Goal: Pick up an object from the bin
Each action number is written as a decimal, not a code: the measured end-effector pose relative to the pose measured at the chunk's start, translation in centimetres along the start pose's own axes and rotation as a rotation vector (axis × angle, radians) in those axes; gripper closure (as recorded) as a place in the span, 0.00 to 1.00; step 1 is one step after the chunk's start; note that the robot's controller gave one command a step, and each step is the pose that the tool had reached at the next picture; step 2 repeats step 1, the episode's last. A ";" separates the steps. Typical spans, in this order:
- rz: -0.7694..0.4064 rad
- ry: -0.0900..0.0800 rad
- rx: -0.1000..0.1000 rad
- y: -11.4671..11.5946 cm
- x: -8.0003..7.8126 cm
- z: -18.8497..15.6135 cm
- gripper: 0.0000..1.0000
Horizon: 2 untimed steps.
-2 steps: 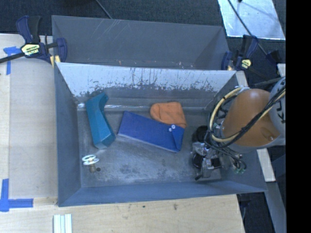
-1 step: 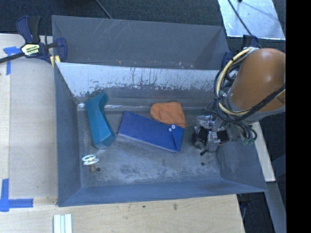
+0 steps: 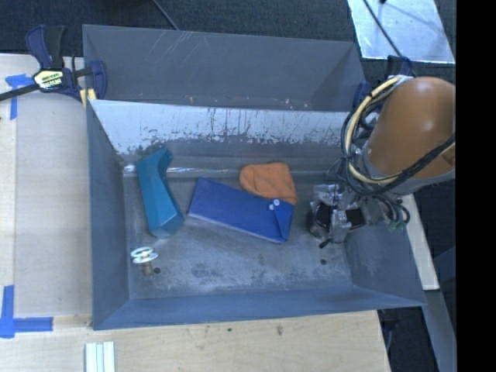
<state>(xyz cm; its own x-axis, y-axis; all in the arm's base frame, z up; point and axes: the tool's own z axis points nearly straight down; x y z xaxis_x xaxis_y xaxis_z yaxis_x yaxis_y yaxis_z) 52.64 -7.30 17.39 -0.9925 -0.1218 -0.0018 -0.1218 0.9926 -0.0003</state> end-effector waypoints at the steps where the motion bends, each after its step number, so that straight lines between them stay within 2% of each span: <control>1: 0.009 0.007 -0.002 0.2 0.3 -4.5 1.00; 2: 0.009 0.007 -0.002 0.2 0.3 -4.5 1.00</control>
Offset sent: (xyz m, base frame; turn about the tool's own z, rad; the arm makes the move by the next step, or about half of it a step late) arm 0.0647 0.0124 0.1243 -0.0096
